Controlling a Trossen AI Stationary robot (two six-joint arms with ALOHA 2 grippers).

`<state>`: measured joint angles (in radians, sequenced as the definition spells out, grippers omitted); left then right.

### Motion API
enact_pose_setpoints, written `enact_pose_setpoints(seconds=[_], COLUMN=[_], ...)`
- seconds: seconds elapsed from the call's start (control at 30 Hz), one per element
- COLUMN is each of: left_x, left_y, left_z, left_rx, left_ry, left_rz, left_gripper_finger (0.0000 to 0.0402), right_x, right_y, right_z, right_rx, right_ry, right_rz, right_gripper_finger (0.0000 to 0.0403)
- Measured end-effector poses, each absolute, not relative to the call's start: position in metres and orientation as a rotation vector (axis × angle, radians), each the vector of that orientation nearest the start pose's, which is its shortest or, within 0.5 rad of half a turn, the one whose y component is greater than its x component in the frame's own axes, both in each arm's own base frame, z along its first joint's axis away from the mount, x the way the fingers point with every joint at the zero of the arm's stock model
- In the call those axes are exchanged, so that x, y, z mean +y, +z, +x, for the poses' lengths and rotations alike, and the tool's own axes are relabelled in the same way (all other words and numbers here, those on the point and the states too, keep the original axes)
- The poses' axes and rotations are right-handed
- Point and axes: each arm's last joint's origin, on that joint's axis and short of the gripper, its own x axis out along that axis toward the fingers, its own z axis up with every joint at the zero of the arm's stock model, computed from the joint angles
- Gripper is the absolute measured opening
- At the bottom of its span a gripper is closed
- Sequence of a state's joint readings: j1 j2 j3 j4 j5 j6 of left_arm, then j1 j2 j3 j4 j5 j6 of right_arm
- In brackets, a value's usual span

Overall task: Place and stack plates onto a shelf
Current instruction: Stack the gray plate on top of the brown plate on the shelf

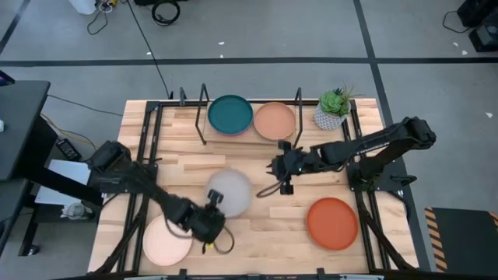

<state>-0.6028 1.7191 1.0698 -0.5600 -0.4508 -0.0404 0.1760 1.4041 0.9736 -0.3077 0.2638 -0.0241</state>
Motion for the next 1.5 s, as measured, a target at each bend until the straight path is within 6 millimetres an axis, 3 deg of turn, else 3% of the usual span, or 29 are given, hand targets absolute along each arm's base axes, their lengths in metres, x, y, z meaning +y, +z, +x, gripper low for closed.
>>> enact_pose_setpoints(seconds=[0.17,0.4,0.8,1.13,1.3,1.5], left_x=[-0.126,-0.065,0.008,0.082,0.101,0.129], left_y=[0.188,0.194,0.221,0.243,0.235,0.21], left_z=[0.294,0.317,0.338,0.348,0.359,0.37], left_rx=[1.071,1.077,0.768,0.456,0.38,0.508], left_ry=[-0.088,-0.201,-0.353,-0.217,-0.141,-0.082], left_rz=[0.651,0.741,0.874,0.786,0.751,0.715], left_gripper_finger=[0.0015,0.0015,0.0016,0.0016,0.0016,0.0016], right_x=[0.059,0.08,0.117,0.134,0.134,0.133], right_y=[0.237,0.225,0.217,0.219,0.219,0.219], right_z=[0.282,0.27,0.251,0.244,0.243,0.243], right_rx=[0.757,0.772,0.738,0.659,0.66,0.657], right_ry=[-0.078,-0.105,-0.147,-0.2,-0.202,-0.222], right_rz=[-0.147,-0.076,0.058,0.048,0.048,0.03], right_gripper_finger=[0.0087,0.0087,0.0087,0.0087,0.0087,0.0087])
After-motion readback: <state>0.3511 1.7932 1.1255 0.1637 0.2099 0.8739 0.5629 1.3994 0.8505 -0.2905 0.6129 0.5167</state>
